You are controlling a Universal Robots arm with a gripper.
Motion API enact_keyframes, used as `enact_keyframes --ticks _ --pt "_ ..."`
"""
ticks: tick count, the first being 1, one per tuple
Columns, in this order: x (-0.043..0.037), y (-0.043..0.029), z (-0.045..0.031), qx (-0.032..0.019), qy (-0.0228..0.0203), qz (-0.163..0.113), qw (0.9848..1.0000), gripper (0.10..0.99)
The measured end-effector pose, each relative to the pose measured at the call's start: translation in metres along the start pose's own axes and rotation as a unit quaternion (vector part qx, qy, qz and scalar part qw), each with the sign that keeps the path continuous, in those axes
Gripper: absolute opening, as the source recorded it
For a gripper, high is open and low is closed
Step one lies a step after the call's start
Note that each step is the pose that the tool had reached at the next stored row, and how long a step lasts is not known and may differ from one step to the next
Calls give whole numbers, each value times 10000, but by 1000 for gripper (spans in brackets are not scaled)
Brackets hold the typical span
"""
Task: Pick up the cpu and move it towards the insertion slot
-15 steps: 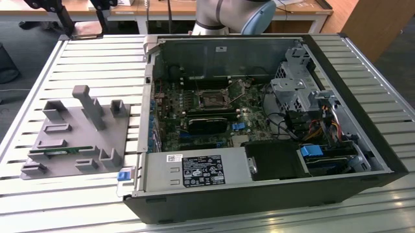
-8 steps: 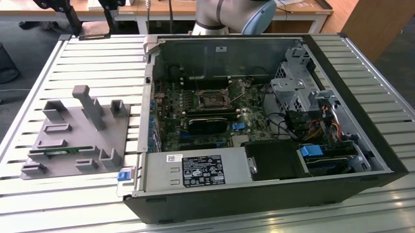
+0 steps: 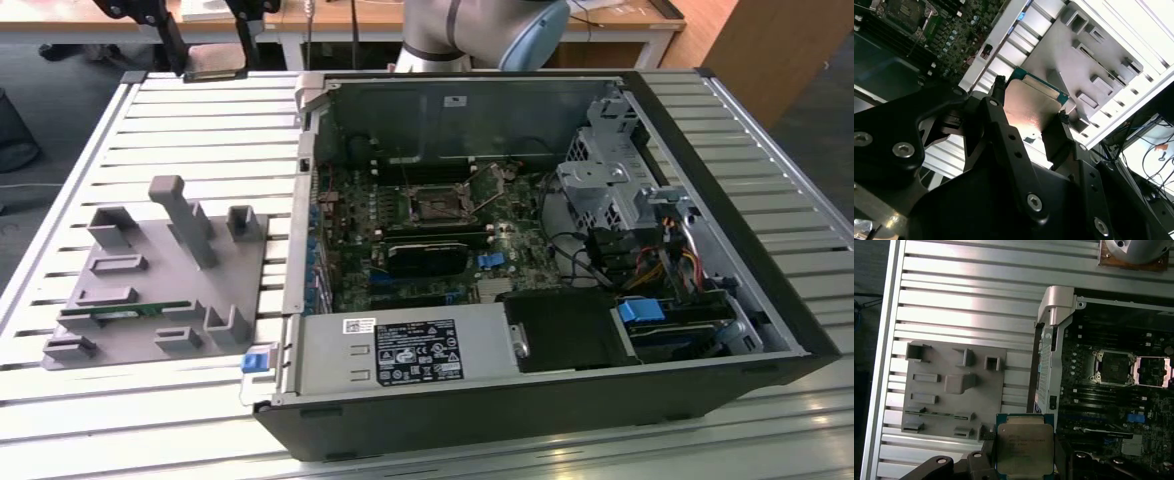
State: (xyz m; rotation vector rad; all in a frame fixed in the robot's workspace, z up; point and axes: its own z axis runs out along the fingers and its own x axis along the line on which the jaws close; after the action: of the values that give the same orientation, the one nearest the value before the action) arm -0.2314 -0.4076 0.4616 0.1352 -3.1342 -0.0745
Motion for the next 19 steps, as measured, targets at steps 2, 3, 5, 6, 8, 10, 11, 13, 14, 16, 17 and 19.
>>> enact_keyframes --ticks 2,3,5,6,8,10,11,13,14,16,17,19 --pt "-31 -3 0 0 0 -3 10000 541" --pt "-46 -4 0 0 0 -5 10000 541" --pt "-78 -7 -1 0 1 -9 10000 541" --pt "-93 -8 0 0 0 -11 10000 541" --pt "-125 -11 -1 0 1 -14 10000 541" --pt "-156 -13 -1 0 1 -18 10000 541" --pt "-171 -15 -2 0 1 -20 10000 541" --pt "-204 -17 -1 0 1 -23 10000 541" --pt "-218 -18 -1 0 1 -25 10000 541" --pt "-251 -21 -2 0 1 -28 10000 541" --pt "-268 -22 -2 0 1 -30 10000 541" --pt "-303 -25 -2 0 2 -34 10000 541"
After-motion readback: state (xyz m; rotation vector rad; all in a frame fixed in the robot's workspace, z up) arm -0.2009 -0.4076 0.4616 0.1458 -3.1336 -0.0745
